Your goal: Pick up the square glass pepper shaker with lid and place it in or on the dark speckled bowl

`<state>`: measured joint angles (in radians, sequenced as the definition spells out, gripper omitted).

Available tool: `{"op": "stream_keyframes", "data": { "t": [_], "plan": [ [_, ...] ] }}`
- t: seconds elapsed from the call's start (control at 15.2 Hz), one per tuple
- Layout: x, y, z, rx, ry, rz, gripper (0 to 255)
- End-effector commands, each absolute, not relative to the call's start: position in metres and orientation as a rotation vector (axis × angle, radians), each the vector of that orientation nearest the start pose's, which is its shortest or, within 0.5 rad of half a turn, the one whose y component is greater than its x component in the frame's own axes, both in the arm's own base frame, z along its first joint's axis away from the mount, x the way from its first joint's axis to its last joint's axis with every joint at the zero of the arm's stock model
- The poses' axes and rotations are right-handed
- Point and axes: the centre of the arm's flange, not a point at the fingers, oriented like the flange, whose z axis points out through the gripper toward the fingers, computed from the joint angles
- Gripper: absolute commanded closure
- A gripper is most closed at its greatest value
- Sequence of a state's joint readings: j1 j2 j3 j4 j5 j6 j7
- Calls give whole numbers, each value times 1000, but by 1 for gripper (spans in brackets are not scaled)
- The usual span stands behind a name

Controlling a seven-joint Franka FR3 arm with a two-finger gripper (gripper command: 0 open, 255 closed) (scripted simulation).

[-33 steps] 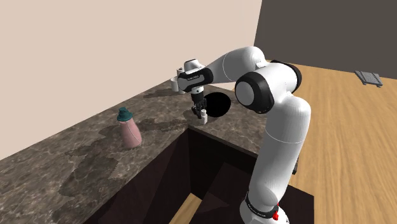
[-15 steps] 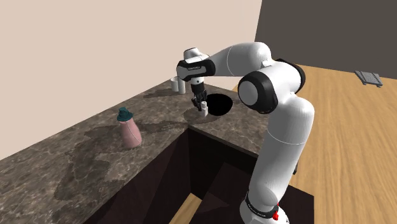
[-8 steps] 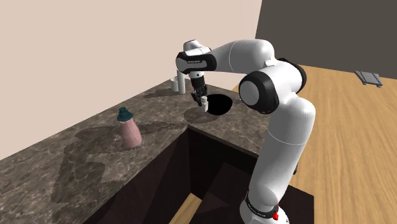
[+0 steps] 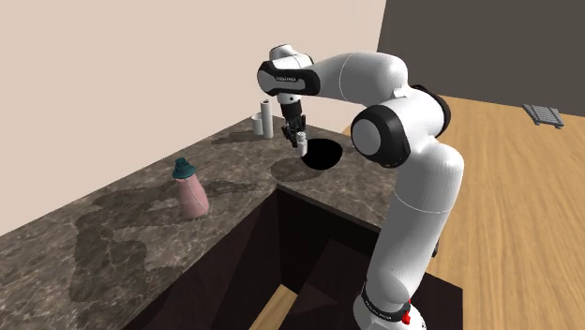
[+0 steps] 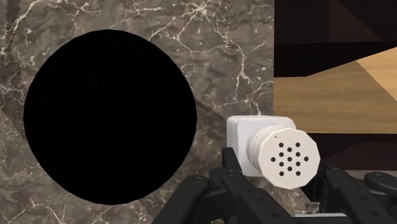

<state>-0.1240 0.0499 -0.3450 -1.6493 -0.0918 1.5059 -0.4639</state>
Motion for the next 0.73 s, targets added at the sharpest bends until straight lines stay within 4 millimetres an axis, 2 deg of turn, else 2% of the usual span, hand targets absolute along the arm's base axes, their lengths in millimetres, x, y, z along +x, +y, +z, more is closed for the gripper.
{"op": "stream_keyframes", "data": {
  "t": [0.0, 0.33, 0.66],
  "plan": [
    [492, -256, 567, -3134, 6, 345, 255],
    [492, -256, 591, -3134, 6, 345, 255],
    [482, -321, 595, -3134, 6, 345, 255]
  ]
}}
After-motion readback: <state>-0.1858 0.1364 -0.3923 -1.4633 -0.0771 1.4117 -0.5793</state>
